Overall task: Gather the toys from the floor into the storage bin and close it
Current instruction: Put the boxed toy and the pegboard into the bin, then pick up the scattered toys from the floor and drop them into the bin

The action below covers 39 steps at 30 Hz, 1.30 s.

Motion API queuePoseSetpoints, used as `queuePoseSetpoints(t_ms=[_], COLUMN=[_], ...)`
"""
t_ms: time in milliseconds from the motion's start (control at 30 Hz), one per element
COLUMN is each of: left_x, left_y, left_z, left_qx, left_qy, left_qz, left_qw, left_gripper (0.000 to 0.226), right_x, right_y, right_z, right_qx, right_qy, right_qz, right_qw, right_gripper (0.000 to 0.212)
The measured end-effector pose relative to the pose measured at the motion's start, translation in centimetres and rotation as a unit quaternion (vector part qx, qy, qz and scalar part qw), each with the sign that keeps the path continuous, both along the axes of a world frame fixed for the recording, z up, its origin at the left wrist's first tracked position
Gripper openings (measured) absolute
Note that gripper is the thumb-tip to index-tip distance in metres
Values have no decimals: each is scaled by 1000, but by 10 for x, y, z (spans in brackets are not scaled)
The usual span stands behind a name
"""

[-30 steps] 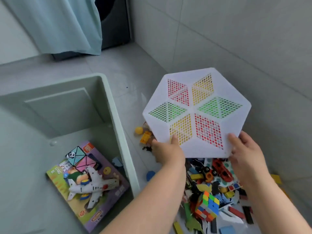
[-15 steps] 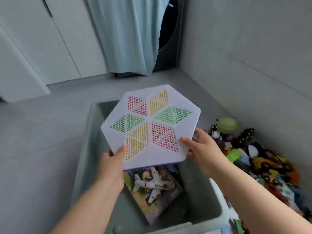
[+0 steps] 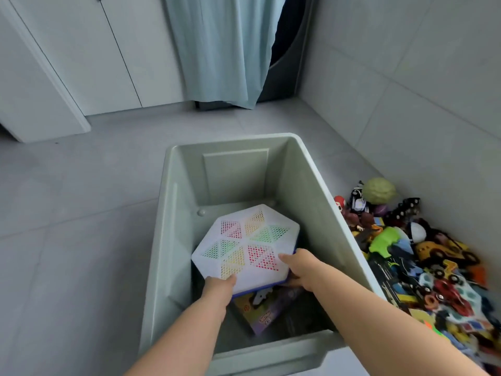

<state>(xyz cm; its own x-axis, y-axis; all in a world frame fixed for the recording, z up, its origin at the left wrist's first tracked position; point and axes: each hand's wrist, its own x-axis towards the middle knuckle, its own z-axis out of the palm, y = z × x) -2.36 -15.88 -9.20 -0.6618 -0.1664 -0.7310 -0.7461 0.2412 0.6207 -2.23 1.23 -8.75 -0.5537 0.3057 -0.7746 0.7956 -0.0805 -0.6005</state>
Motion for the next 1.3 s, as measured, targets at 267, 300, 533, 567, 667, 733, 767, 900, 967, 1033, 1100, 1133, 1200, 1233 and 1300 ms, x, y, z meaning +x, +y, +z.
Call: queuePoseSetpoints(t_ms=[267, 300, 533, 567, 667, 733, 767, 900, 967, 1033, 1100, 1133, 1200, 1233, 1300], left_x=[18, 31, 155, 168, 189, 191, 191, 184, 180, 177, 175, 174, 171, 169, 169], left_y=[87, 108, 241, 254, 274, 274, 273, 279, 287, 294, 298, 300, 299, 298, 288], left_z=[78, 90, 83, 59, -17, -56, -70, -97, -99, -100, -98, -94, -85, -82, -78], left_qx=[119, 184, 364, 350, 240, 153, 116, 104, 132, 148, 154, 163, 202, 228, 254], left_qy=[274, 301, 230, 182, 70, 55, 62, 78, 62, 57, 68, 75, 70, 61, 47], left_qz=[-81, -117, -356, -378, -405, -408, -414, -424, -419, -419, -429, -436, -448, -447, -431], left_qw=[951, 928, 830, 838, 879, 898, 901, 896, 896, 894, 887, 882, 868, 863, 865], left_gripper=[8, 9, 25, 31, 50, 63, 66, 74, 75, 75, 79, 81, 81, 79, 71], right_x=[59, 75, 227, 247, 285, 290, 288, 263, 253, 250, 253, 255, 263, 268, 281], right_y=[43, 60, 218, 230, 242, 237, 234, 223, 225, 227, 228, 227, 223, 220, 217], right_z=[82, 98, 59, 36, -30, -65, -78, -107, -115, -118, -116, -112, -96, -86, -74], right_qx=[-147, -153, 38, 73, 131, 132, 146, 240, 256, 259, 269, 276, 262, 225, 114], right_qy=[193, 238, 231, 184, 55, 2, -9, 1, -11, -10, 33, 74, 158, 195, 227], right_qz=[39, 33, -224, -236, -200, -167, -146, -81, -77, -88, -116, -131, -123, -105, -74], right_qw=[969, 959, 946, 951, 969, 977, 978, 968, 964, 962, 956, 949, 944, 949, 965], right_gripper=[40, 36, 22, 21, 32, 66, 79, 88, 85, 81, 76, 72, 67, 69, 79])
